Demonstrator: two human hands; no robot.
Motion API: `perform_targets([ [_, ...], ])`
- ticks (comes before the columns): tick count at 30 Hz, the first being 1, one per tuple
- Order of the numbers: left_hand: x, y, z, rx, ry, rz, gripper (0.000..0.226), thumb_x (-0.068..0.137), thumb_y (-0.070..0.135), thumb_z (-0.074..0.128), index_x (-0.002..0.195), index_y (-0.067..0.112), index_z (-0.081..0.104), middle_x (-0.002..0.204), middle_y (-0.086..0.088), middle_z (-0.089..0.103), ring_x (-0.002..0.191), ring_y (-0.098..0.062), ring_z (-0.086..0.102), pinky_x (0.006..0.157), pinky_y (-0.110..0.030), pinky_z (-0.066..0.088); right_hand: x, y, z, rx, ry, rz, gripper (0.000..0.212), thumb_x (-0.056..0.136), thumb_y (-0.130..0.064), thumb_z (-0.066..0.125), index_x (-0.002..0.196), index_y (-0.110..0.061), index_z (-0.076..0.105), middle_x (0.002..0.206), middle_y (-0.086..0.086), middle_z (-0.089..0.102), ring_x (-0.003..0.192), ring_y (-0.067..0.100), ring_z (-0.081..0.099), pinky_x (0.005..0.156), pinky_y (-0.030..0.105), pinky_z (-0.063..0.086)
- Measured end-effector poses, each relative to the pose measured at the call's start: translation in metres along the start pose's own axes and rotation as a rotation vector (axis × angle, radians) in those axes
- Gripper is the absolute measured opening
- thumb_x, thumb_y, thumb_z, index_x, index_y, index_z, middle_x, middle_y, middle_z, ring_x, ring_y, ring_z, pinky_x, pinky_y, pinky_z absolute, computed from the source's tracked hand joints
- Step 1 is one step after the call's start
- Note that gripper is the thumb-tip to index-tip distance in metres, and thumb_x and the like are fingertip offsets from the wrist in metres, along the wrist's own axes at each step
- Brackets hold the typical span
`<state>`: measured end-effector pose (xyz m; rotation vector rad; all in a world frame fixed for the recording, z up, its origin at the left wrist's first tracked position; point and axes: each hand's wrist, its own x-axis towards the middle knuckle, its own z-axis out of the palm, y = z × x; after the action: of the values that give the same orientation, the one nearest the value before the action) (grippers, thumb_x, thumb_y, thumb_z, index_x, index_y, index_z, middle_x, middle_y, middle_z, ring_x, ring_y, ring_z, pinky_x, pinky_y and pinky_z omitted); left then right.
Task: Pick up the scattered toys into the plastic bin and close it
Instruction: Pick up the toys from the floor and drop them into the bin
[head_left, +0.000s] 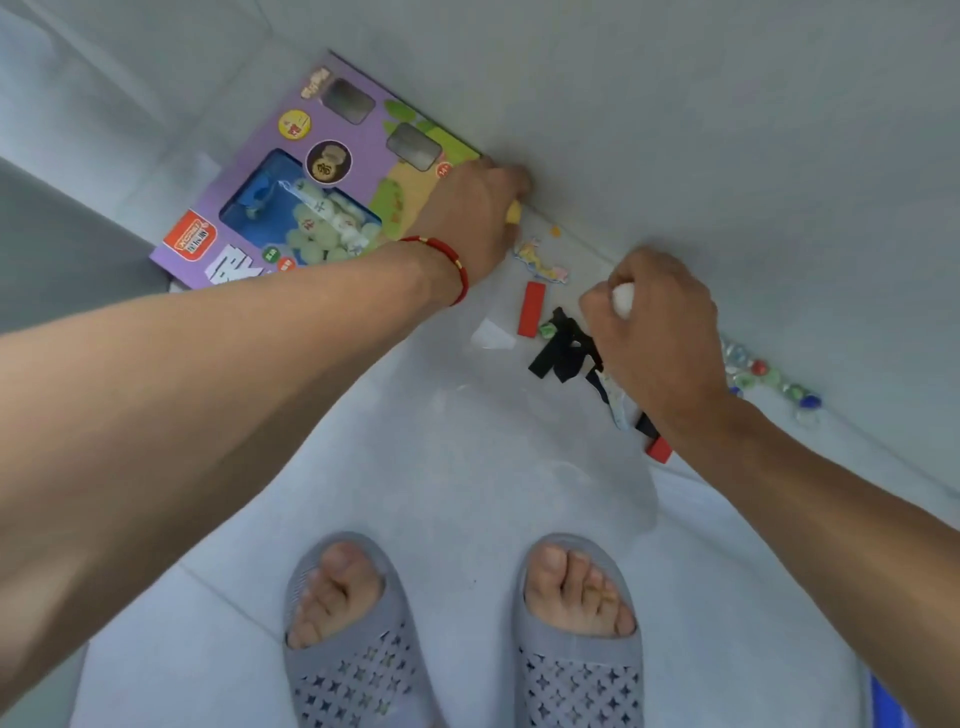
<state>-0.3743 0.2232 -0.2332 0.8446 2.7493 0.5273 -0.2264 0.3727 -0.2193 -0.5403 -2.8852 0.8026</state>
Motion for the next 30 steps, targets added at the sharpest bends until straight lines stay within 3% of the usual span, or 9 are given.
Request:
perform_targets([
  [4, -0.011, 0.000, -0.018, -0.153, 0.153, -0.080, 0.033, 0.081, 0.018, 0.056, 0.113, 0.011, 0.063, 0.110, -0.013, 0.063, 0.098, -0.029, 0.057, 0.075, -0.028, 0.036, 0.016, 0.003, 0.012, -0.095, -0.095, -0.216, 0.018, 0.094, -0.013, 0.056, 0.108, -0.008, 0.066, 0.104, 0.011, 0.063, 0.086, 0.033, 0.063, 0.076, 0.047, 0.053],
  [7, -0.037, -0.010, -0.031, -0.227, 0.253, -0.133, 0.027, 0.080, 0.020, 0.050, 0.101, 0.012, 0.064, 0.107, -0.009, 0.064, 0.097, -0.023, 0.055, 0.075, -0.025, 0.034, 0.032, -0.006, 0.022, -0.292, -0.208, -0.306, 0.029, 0.092, -0.009, 0.057, 0.121, -0.012, 0.060, 0.117, 0.011, 0.057, 0.091, 0.039, 0.062, 0.072, 0.043, 0.053],
  [10, -0.071, -0.017, -0.029, -0.144, 0.211, -0.155, 0.019, 0.083, 0.015, 0.052, 0.096, 0.011, 0.065, 0.098, -0.008, 0.062, 0.087, -0.024, 0.055, 0.071, -0.029, 0.035, 0.041, -0.011, 0.026, -0.394, -0.241, -0.307, 0.026, 0.090, -0.008, 0.064, 0.115, -0.012, 0.060, 0.118, 0.009, 0.053, 0.090, 0.036, 0.061, 0.068, 0.039, 0.047],
  [15, -0.111, -0.018, -0.001, 0.111, 0.031, -0.097, 0.031, 0.093, 0.013, 0.058, 0.122, 0.003, 0.052, 0.109, -0.025, 0.053, 0.086, -0.045, 0.058, 0.072, -0.051, 0.049, 0.045, -0.016, 0.025, -0.399, -0.283, -0.283, 0.024, 0.089, -0.007, 0.068, 0.112, -0.006, 0.060, 0.118, 0.014, 0.055, 0.098, 0.036, 0.061, 0.074, 0.038, 0.047],
  [19, -0.114, -0.019, 0.013, 0.250, 0.026, -0.079, 0.014, 0.087, -0.005, 0.058, 0.100, -0.003, 0.053, 0.093, -0.030, 0.053, 0.074, -0.046, 0.055, 0.060, -0.055, 0.047, 0.035, -0.016, 0.008, -0.165, -0.209, -0.174, 0.012, 0.089, -0.013, 0.064, 0.100, -0.009, 0.064, 0.102, 0.007, 0.066, 0.092, 0.029, 0.063, 0.081, 0.041, 0.051],
  [22, -0.108, -0.020, 0.015, 0.258, 0.034, -0.077, 0.013, 0.078, -0.014, 0.056, 0.087, -0.004, 0.055, 0.084, -0.030, 0.054, 0.067, -0.044, 0.055, 0.055, -0.050, 0.045, 0.016, -0.012, -0.007, 0.140, -0.129, 0.050, 0.019, 0.080, -0.017, 0.073, 0.096, -0.020, 0.065, 0.092, -0.007, 0.069, 0.082, 0.013, 0.065, 0.076, 0.029, 0.056],
  [24, -0.106, -0.018, 0.016, 0.152, 0.070, -0.094, 0.012, 0.079, -0.011, 0.055, 0.088, -0.004, 0.060, 0.085, -0.029, 0.057, 0.070, -0.044, 0.057, 0.059, -0.050, 0.048, 0.006, -0.007, -0.013, 0.383, -0.163, 0.260, 0.033, 0.078, -0.013, 0.074, 0.107, -0.022, 0.061, 0.091, -0.007, 0.071, 0.077, 0.012, 0.070, 0.070, 0.026, 0.059],
  [26, -0.104, -0.010, 0.016, -0.008, 0.087, -0.117, 0.017, 0.084, 0.001, 0.056, 0.097, 0.001, 0.067, 0.094, -0.023, 0.064, 0.083, -0.042, 0.062, 0.070, -0.047, 0.051, 0.000, 0.000, -0.015, 0.563, -0.207, 0.384, 0.034, 0.081, -0.006, 0.070, 0.110, -0.021, 0.063, 0.087, -0.006, 0.071, 0.073, 0.017, 0.075, 0.070, 0.038, 0.063],
  [30, -0.090, 0.011, 0.012, -0.257, -0.001, -0.243, 0.018, 0.090, 0.022, 0.065, 0.105, 0.013, 0.072, 0.104, -0.003, 0.071, 0.093, -0.023, 0.067, 0.084, -0.032, 0.053, -0.009, 0.006, -0.018, 0.337, -0.277, 0.211, 0.022, 0.086, -0.005, 0.063, 0.094, -0.021, 0.077, 0.090, -0.004, 0.071, 0.078, 0.014, 0.071, 0.079, 0.033, 0.060],
])
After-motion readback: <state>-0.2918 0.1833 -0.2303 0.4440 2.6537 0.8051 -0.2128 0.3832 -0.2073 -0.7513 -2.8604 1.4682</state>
